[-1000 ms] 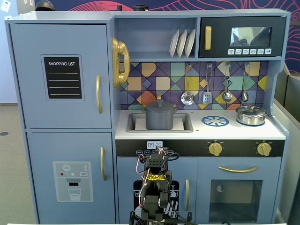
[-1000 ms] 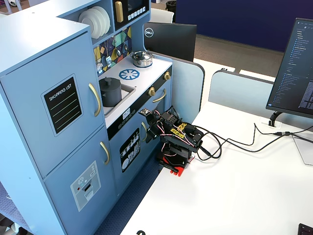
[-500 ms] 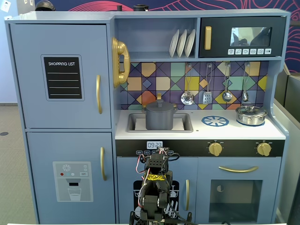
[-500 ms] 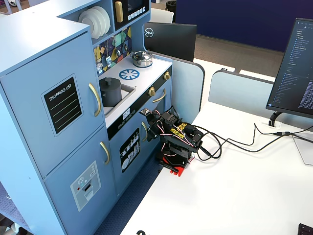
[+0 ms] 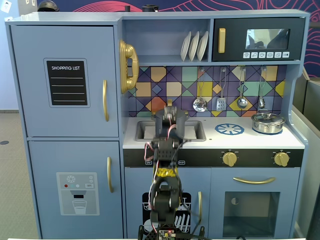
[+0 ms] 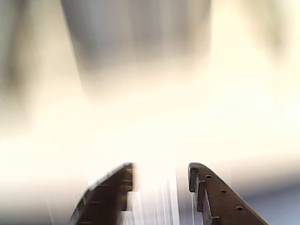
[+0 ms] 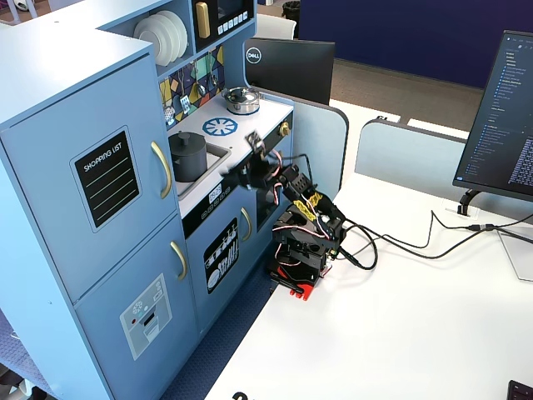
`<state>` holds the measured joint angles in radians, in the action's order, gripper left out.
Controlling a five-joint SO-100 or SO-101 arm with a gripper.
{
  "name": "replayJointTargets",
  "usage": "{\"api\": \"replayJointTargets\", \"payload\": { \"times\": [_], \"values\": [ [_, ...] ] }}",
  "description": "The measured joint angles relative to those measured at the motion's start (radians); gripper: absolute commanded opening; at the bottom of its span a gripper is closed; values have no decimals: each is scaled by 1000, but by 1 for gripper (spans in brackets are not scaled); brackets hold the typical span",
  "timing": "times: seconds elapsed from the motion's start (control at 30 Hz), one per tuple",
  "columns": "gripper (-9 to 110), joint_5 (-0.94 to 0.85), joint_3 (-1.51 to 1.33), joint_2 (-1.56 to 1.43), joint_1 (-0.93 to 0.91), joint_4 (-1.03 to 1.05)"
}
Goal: Take off the lid from the gray recipient and place it on the counter
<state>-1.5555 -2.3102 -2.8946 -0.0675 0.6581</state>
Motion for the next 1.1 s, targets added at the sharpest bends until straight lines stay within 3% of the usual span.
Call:
{"api": "replayJointTargets", "payload": {
  "times": [0.13,0.27,0.57,1.1],
  "values": [
    [16,-21,97,146,0,-268],
    [16,-40,127,222,0,-407],
    [24,-58,129,318,-5,-456],
    [20,-81,209,538,-15,-502]
  ]
}}
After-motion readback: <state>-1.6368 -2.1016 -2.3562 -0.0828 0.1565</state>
